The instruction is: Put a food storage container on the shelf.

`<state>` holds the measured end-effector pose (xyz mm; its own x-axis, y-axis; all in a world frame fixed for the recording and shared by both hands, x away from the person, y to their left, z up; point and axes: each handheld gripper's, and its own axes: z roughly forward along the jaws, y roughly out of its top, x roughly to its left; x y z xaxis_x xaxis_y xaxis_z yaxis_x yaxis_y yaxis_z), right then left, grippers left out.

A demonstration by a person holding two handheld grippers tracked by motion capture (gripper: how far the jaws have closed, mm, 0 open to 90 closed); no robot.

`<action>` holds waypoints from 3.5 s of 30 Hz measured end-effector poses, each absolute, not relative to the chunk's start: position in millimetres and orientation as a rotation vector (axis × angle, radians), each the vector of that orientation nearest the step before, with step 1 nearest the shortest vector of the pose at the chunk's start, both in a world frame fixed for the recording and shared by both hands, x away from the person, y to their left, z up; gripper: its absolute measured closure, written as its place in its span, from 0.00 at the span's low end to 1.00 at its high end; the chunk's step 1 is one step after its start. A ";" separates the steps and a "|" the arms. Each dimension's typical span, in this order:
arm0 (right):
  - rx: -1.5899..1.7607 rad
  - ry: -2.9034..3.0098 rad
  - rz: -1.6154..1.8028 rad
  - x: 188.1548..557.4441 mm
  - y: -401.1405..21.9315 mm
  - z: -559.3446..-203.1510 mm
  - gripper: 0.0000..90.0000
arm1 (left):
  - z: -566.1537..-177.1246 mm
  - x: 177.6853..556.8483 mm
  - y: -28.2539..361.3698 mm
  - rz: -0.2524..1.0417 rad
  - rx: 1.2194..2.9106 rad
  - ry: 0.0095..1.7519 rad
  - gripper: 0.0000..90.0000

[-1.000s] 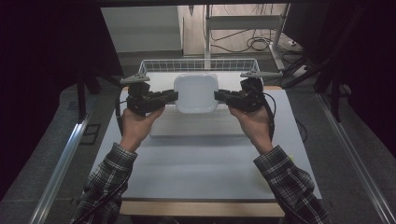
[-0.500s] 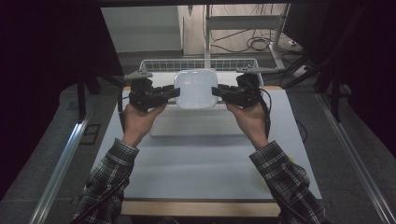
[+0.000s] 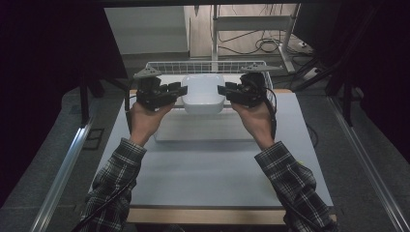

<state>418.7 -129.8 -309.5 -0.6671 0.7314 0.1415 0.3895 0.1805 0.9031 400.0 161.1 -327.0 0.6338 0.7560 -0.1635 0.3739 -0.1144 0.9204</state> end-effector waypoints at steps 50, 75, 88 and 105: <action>0.924 2.243 1.476 396.9 -132.5 -336.3 1.00 | -352.8 378.7 148.0 0.369 1.813 0.833 1.00; 1.006 2.205 1.471 419.2 -133.8 -338.7 1.00 | -348.2 399.8 141.4 0.358 1.816 0.850 1.00; 0.980 2.220 1.469 414.2 -131.8 -337.7 1.00 | -349.8 395.6 143.6 0.349 1.813 0.837 1.00; 0.885 2.263 1.467 368.5 -150.1 -357.2 0.69 | -376.4 337.3 155.7 0.351 1.845 0.776 0.65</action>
